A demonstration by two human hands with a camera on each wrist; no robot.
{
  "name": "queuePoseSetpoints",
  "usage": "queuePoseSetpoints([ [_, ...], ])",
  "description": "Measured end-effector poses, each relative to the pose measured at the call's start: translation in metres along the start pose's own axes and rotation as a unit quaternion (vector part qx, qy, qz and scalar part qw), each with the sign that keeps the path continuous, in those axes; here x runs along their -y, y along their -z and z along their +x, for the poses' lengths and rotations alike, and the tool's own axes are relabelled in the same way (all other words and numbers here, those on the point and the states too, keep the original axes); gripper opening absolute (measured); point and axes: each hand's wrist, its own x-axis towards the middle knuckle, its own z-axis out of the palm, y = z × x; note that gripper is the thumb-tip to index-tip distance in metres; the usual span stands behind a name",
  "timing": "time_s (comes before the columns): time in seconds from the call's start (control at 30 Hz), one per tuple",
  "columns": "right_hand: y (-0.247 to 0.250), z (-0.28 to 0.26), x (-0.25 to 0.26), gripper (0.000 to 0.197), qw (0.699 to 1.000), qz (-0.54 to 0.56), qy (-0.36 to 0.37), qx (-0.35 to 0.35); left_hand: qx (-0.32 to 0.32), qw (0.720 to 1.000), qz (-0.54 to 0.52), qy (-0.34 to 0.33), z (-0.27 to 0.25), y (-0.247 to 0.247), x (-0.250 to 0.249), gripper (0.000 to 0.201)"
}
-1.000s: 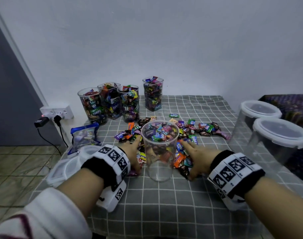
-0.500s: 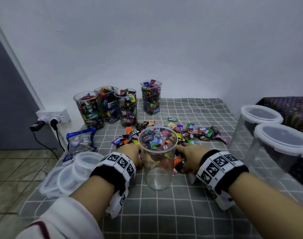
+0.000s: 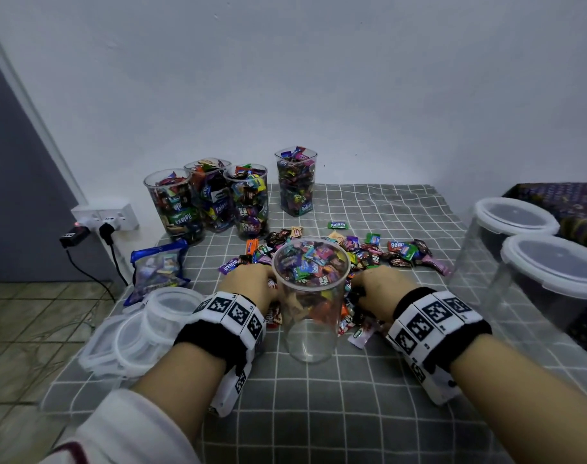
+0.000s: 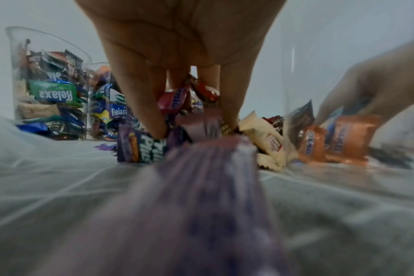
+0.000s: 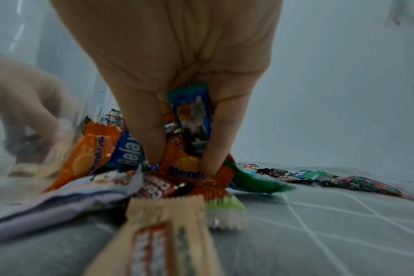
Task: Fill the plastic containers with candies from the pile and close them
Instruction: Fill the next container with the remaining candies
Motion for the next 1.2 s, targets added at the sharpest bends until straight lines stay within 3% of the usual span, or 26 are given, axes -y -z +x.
queuePoseSetpoints([
  [0.17,-0.001,-0.002,-0.003,0.032,0.999,0.025,-0.004,-0.040,-0.054,0.998,-0.021,0.003,-0.007,0.004,0.000,0.010],
  [0.43,0.005,-0.011,-0.008,0.024,0.985,0.110,-0.017,-0.129,-0.100,0.989,-0.111,0.018,-0.010,0.004,0.004,0.017],
  [0.6,0.014,-0.023,-0.009,0.023,0.945,0.228,-0.011,-0.236,-0.121,0.982,-0.144,0.023,-0.011,0.004,0.004,0.020],
  [0.77,0.047,-0.039,0.006,0.021,0.879,0.331,0.061,-0.338,-0.141,0.976,-0.166,0.013,-0.014,0.002,0.007,0.021],
  [0.9,0.065,-0.043,0.025,0.016,0.863,0.362,0.113,-0.334,-0.144,0.976,-0.163,0.011,-0.013,0.002,0.010,0.020],
  [1.2,0.054,-0.046,0.052,0.018,0.886,0.304,0.148,-0.317,-0.135,0.982,-0.126,-0.026,-0.018,0.003,0.003,0.019],
])
